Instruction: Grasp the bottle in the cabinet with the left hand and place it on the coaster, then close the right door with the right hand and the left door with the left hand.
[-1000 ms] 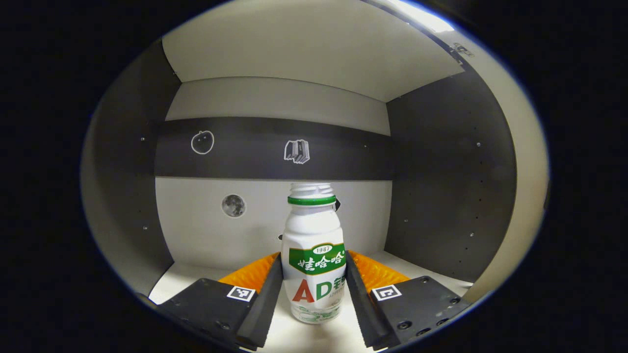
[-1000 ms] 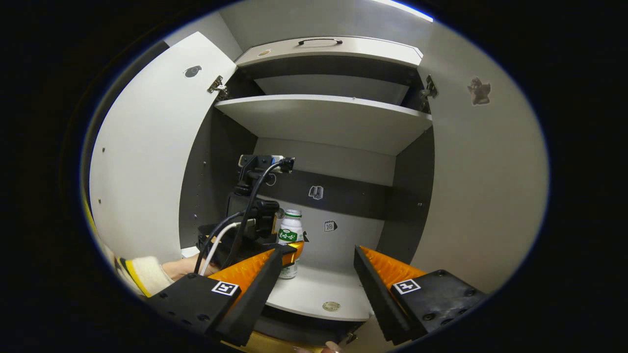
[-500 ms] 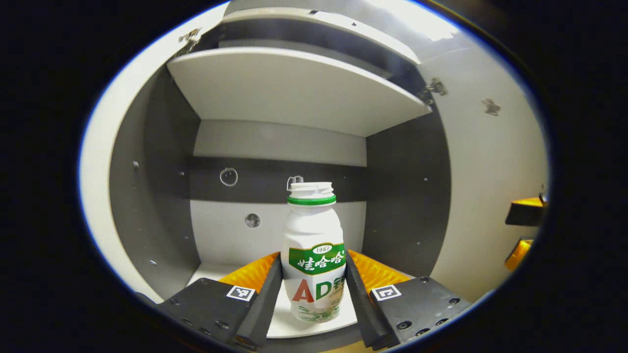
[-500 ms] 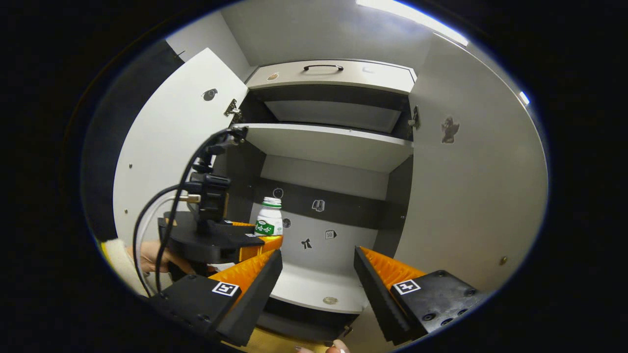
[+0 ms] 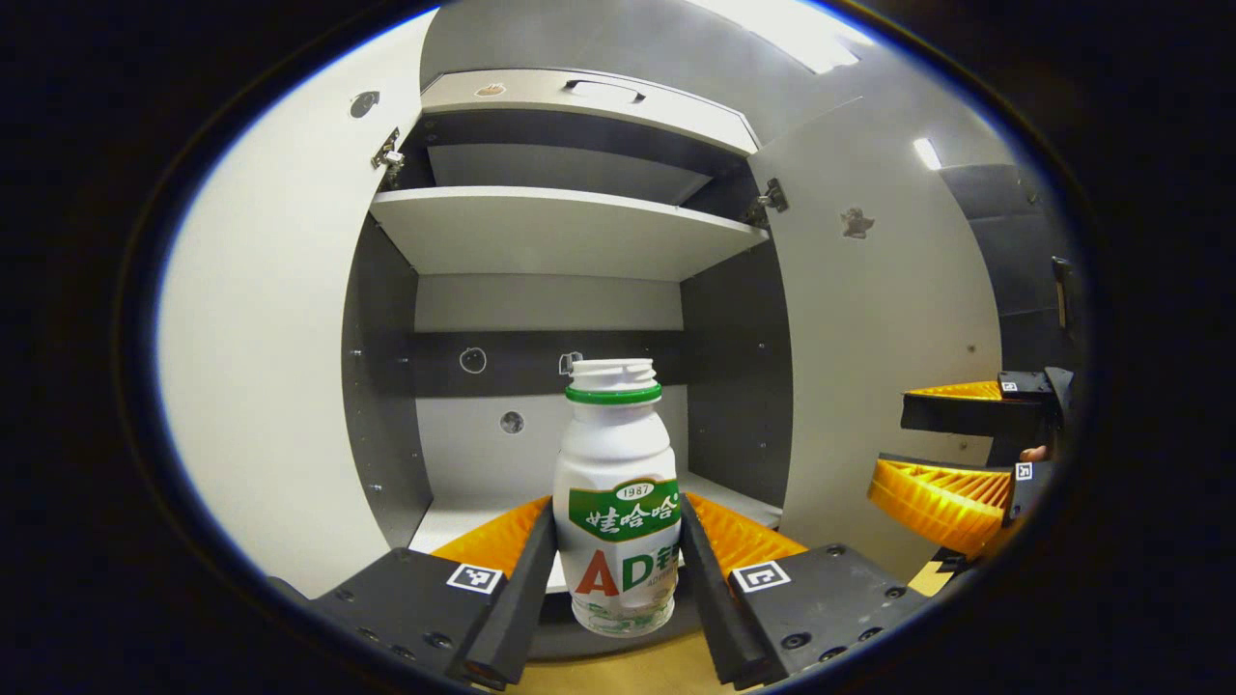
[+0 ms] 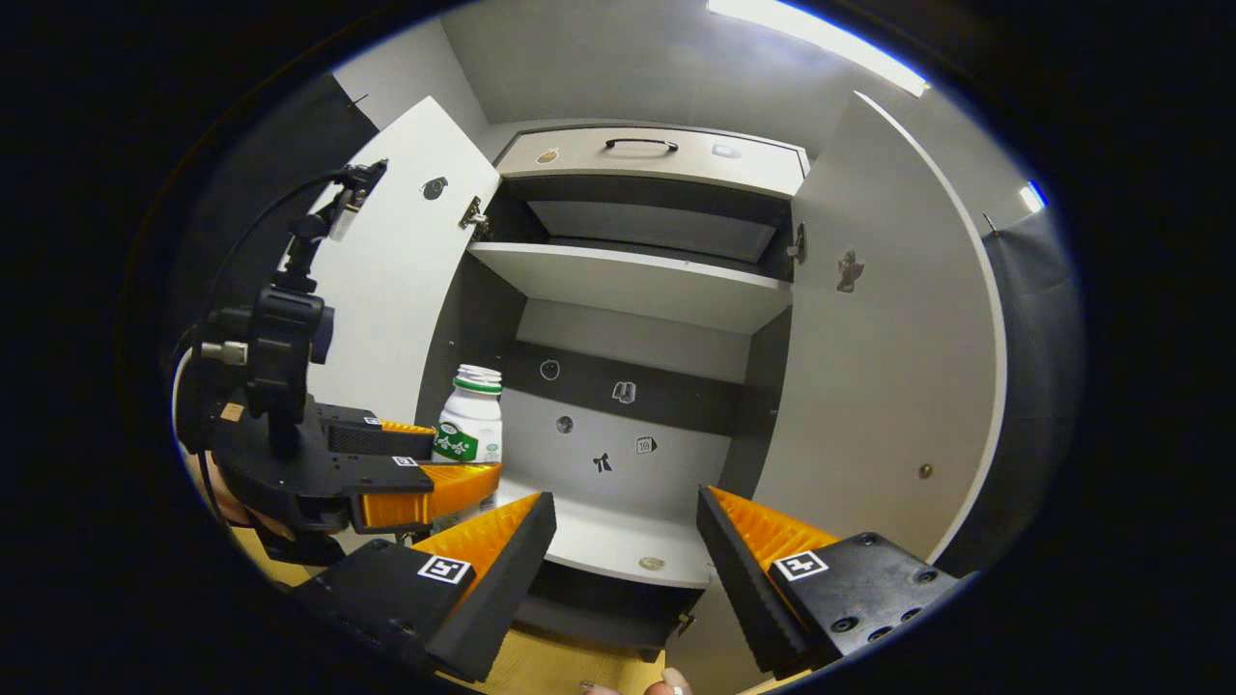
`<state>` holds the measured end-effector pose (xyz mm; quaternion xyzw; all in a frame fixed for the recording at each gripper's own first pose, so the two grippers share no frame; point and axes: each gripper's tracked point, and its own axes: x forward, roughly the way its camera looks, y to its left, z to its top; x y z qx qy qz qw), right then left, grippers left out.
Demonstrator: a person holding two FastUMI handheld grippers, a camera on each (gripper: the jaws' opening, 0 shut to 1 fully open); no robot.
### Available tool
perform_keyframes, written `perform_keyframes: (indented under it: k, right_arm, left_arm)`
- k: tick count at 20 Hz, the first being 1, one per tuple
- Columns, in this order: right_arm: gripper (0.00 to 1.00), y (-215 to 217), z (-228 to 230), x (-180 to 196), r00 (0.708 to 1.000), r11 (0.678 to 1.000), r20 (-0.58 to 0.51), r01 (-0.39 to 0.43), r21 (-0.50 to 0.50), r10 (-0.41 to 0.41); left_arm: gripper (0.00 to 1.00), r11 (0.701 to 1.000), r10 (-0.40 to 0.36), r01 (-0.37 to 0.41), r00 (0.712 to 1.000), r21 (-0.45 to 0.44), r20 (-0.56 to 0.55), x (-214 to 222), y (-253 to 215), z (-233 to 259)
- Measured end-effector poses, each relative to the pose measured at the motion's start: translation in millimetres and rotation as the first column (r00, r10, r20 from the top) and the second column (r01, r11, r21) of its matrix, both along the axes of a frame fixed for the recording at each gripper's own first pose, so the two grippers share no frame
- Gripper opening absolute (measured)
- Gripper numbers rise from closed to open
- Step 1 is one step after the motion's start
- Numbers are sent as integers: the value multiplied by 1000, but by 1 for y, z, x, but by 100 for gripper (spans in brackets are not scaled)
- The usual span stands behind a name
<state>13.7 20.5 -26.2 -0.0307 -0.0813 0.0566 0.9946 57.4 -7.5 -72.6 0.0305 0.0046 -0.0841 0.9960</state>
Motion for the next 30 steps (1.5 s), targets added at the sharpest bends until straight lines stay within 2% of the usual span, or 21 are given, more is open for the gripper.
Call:
perform_keyframes:
  k: [5,8,12,15,18,22,28,30]
  right_arm:
    - [97,-10,-30,-29,994,995,-61,88,-38,-91]
    - [98,-17,-45,-40,988,989,-81,127,-72,-133]
    - [98,-19,-57,-50,993,993,-75,86,-76,-91]
    - [98,-22,-80,-50,994,997,-102,29,-77,-37]
    - [98,-24,-106,-57,996,997,-90,-21,-78,14]
    - [98,-21,-158,-52,992,994,-118,-53,-94,42]
    - [98,-3,-226,-51,983,991,-164,-98,-91,82]
    - [98,4,-244,-49,975,989,-195,-121,-87,102]
  left_arm:
    - [72,997,-61,58,995,-45,-75,-48,-18,-41]
    - [72,997,-69,64,993,-49,-100,-75,-23,-72]
    - [72,997,-40,31,992,-75,-121,-110,-35,-103]
    - [72,996,38,-47,992,-72,-124,-133,-37,-135]
    - [73,990,89,-103,987,-101,-138,-155,-48,-187]
    - [74,978,154,-175,972,-111,-180,-179,-63,-269]
    - [74,980,177,-192,958,-45,-225,-190,-85,-362]
    - [76,980,187,-195,967,-35,-173,-192,-87,-358]
